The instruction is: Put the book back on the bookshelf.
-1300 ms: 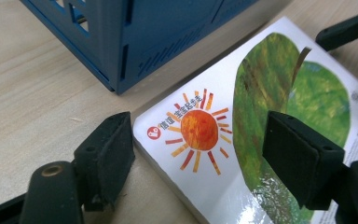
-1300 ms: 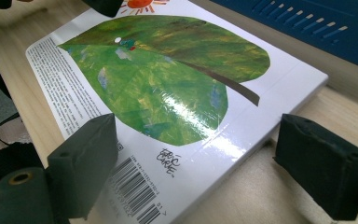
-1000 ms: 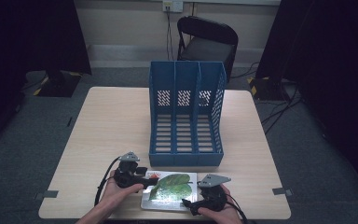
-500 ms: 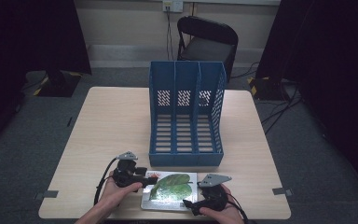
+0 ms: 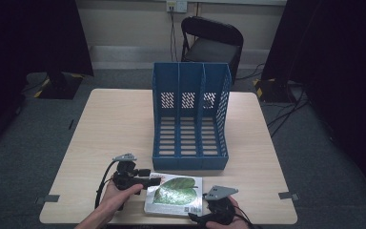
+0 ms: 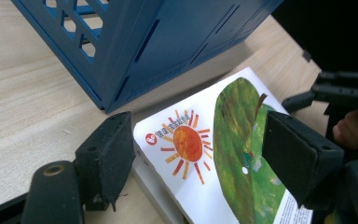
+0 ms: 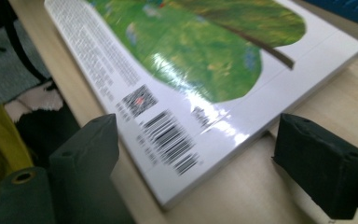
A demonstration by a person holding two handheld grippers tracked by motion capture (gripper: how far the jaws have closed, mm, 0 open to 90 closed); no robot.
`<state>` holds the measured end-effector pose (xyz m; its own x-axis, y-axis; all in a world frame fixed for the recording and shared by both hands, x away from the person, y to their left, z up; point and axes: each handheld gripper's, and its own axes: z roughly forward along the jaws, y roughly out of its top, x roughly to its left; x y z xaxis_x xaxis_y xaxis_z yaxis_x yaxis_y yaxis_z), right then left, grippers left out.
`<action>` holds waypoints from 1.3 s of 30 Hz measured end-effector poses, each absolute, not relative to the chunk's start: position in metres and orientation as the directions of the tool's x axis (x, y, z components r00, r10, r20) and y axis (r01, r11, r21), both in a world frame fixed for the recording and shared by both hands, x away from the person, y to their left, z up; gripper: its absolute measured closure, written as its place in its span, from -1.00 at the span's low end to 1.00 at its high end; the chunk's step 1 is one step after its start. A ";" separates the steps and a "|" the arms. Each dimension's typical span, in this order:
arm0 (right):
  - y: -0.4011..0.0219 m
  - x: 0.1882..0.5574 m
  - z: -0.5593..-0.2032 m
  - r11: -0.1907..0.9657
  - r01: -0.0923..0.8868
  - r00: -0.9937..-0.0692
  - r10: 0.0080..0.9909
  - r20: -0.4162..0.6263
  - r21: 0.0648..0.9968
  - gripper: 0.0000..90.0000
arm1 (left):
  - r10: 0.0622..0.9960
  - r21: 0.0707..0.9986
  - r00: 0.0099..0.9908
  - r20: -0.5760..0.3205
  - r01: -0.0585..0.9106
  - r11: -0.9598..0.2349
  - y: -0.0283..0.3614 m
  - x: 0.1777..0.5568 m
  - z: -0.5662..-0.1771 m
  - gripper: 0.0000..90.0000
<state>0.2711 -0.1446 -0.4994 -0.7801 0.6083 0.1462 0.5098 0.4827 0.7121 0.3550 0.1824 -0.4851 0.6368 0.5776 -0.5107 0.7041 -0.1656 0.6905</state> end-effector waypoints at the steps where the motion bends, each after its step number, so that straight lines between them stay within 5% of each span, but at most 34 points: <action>1: -0.144 0.265 -0.500 0.498 0.493 -0.786 0.606 0.119 0.714 -0.71 | 0.576 0.689 0.634 -0.516 0.707 -0.160 0.182 0.355 -0.485 -0.44; 14: -0.132 0.259 -0.504 0.522 0.461 -0.766 0.642 0.025 0.717 -0.83 | 0.560 0.697 0.630 -0.539 0.707 -0.125 0.183 0.352 -0.481 -0.54; 32: -0.138 0.263 -0.502 0.466 0.508 -0.754 0.647 0.112 0.724 -0.79 | 0.505 0.659 0.603 -0.618 0.747 -0.085 0.191 0.350 -0.483 -0.48; 34: -0.140 0.264 -0.501 0.457 0.521 -0.750 0.648 0.132 0.720 -0.77 | 0.486 0.653 0.604 -0.632 0.752 -0.085 0.192 0.350 -0.484 -0.43; 35: -0.141 0.264 -0.501 0.444 0.532 -0.743 0.653 0.146 0.721 -0.72 | 0.449 0.645 0.613 -0.651 0.758 -0.099 0.189 0.349 -0.485 -0.23; 39: -0.143 0.264 -0.501 0.436 0.534 -0.739 0.656 0.150 0.725 -0.70 | 0.459 0.653 0.636 -0.620 0.743 -0.147 0.179 0.347 -0.485 -0.31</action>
<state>0.2643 -0.1428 -0.5009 -0.7395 0.6563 0.1496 0.5336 0.4361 0.7246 0.3465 0.1791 -0.4849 0.6359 0.4594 -0.6201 0.7430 -0.1472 0.6529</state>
